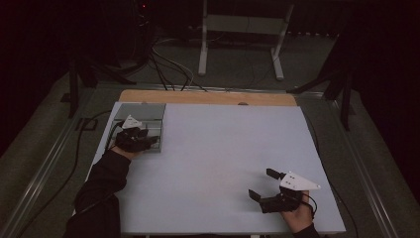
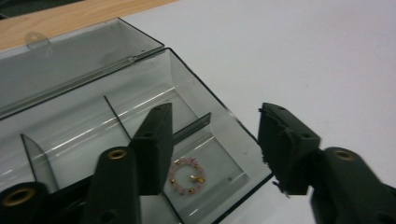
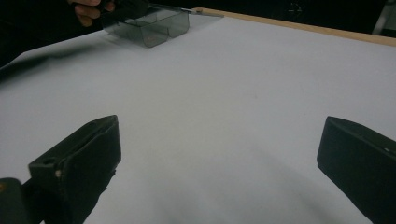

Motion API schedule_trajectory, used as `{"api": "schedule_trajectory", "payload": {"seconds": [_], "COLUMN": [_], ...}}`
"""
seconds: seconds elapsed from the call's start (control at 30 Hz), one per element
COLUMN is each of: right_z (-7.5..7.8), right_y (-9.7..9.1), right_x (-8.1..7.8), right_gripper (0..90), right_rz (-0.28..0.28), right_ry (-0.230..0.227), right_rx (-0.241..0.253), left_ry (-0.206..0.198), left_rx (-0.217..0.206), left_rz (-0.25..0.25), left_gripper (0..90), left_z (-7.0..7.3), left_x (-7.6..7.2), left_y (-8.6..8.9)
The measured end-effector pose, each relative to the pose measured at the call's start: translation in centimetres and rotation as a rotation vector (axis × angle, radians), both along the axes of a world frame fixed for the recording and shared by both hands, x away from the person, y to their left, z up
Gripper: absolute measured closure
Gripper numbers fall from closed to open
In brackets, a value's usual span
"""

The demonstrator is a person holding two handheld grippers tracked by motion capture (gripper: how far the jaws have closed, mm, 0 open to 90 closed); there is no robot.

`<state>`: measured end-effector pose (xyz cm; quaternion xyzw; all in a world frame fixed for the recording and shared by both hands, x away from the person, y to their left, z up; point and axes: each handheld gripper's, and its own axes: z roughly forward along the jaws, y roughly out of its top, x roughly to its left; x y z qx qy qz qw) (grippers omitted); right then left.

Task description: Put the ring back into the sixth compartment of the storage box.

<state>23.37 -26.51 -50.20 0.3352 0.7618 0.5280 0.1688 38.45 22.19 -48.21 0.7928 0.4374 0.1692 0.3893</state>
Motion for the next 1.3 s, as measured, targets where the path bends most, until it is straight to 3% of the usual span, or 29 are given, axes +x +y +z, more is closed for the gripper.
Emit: {"api": "schedule_trajectory", "payload": {"seconds": [0.3,0.4,0.67,0.8,1.03,1.3], "right_z": [0.0,0.0,0.1,0.1,0.1,0.1], "right_y": [0.0,0.0,0.0,0.0,0.0,0.0], "right_x": [-0.1,0.0,-0.1,-0.1,-0.1,0.0], "right_gripper": [0.0,0.0,0.0,0.0,0.0,0.0], "right_rz": [-0.001,-0.003,-0.005,-0.006,-0.007,-0.007], "right_ry": [-0.003,0.001,-0.003,-0.005,-0.006,-0.004], "right_rx": [-0.002,0.002,0.001,0.003,0.003,0.005], "left_ry": [0.018,0.027,0.060,0.052,0.037,0.009], "left_rx": [-0.018,-0.042,-0.078,-0.102,-0.097,-0.111], "left_rz": [0.006,0.015,-0.013,-0.025,-0.039,-0.056], "left_gripper": [24.4,19.1,3.3,0.6,0.4,0.4], "left_z": [0.6,0.7,1.3,1.6,2.3,3.2], "left_x": [-0.2,-0.3,-0.4,-0.7,-1.2,-3.0], "left_y": [-0.3,-0.2,-0.4,-0.4,-0.7,-0.8]}}
